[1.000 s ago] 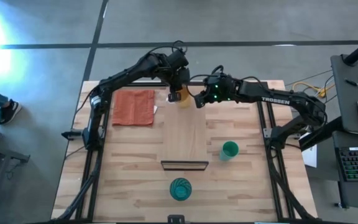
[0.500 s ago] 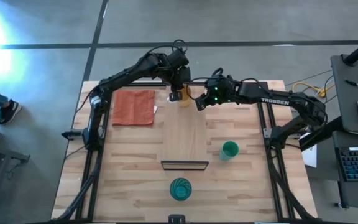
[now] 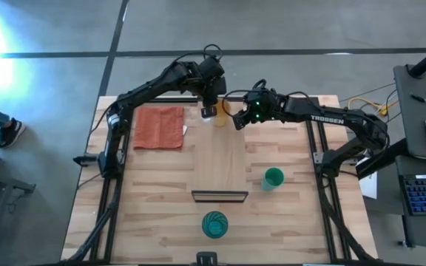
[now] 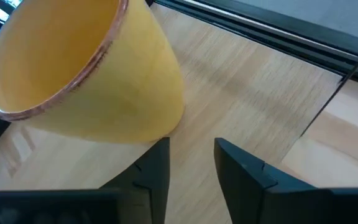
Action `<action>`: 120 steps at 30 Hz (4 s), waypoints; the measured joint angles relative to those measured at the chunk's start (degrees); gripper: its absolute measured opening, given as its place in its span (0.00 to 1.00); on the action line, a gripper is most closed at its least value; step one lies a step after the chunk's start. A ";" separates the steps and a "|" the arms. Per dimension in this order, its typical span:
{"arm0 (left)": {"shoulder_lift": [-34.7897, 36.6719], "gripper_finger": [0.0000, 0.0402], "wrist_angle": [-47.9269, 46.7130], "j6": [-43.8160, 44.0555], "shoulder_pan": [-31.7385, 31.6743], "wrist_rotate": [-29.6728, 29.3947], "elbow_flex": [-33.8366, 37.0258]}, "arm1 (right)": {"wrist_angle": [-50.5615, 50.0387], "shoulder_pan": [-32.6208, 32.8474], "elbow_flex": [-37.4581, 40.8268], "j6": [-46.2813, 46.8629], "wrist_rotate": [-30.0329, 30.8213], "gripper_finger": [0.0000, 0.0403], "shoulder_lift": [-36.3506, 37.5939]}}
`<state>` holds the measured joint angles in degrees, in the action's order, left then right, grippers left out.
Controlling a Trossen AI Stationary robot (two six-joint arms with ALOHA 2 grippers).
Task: Stack small to large cups/mugs on shelf
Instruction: Put the yellow mug on the shelf
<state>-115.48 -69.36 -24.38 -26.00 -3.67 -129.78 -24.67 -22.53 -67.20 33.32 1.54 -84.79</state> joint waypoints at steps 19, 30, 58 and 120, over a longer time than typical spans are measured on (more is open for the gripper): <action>13.95 0.33 -6.94 16.57 1.71 -1.30 3.19 | 2.51 -6.43 0.04 -1.89 -0.23 0.31 2.37; 19.66 0.02 -0.73 23.41 8.54 -0.79 21.05 | 4.40 -13.53 -2.71 -2.54 -9.46 0.04 1.44; 20.92 0.00 13.40 34.70 10.97 -4.22 33.77 | 9.81 -12.46 -14.55 -5.51 -18.38 0.02 -11.47; 20.87 0.00 23.34 25.93 6.97 -7.31 38.23 | -5.73 -8.61 -12.13 -9.73 -10.90 0.02 -4.92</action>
<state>-94.61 -46.02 1.54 -19.03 -10.98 -91.55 -30.40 -31.14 -79.33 23.59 -9.36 -89.71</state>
